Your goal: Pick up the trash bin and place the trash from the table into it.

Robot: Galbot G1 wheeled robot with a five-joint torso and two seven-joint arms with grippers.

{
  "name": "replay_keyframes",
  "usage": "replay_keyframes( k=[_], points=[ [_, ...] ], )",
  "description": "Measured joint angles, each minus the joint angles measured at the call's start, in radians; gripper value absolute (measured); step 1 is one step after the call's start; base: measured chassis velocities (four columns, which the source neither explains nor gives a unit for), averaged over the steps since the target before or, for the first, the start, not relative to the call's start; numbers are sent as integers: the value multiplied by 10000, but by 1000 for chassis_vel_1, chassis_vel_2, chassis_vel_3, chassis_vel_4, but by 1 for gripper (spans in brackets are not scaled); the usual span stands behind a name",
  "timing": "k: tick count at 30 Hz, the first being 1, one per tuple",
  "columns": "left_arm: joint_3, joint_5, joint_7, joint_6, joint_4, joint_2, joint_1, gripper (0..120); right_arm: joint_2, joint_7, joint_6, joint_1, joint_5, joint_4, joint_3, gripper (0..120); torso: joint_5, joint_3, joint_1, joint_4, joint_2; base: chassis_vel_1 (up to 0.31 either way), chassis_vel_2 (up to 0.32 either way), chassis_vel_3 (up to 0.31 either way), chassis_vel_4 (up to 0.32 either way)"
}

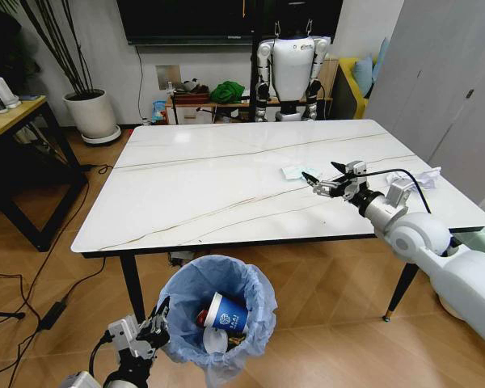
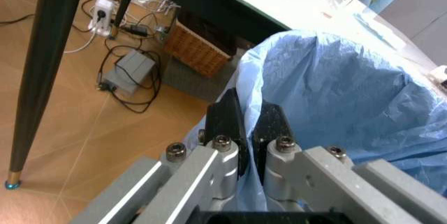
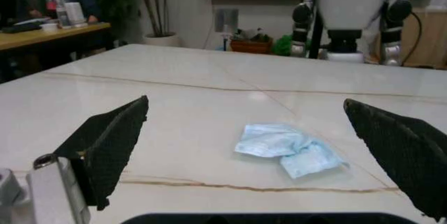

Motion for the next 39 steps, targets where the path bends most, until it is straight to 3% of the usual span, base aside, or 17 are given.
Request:
replay_keyframes(
  k=[17, 39],
  points=[
    [-216, 434, 164, -81, -99, -461, 354, 0, 2111, -296, -755, 2544, -776, -3508, -2303, 100, 0, 0, -1, 2, 0, 0, 0, 0, 0],
    [-408, 303, 157, -111, -106, -523, 294, 0, 3185, -1088, -462, 4334, -1549, -6662, -3155, 98, 1, 0, -1, 0, 2, 0, 0, 0, 0]
  ],
)
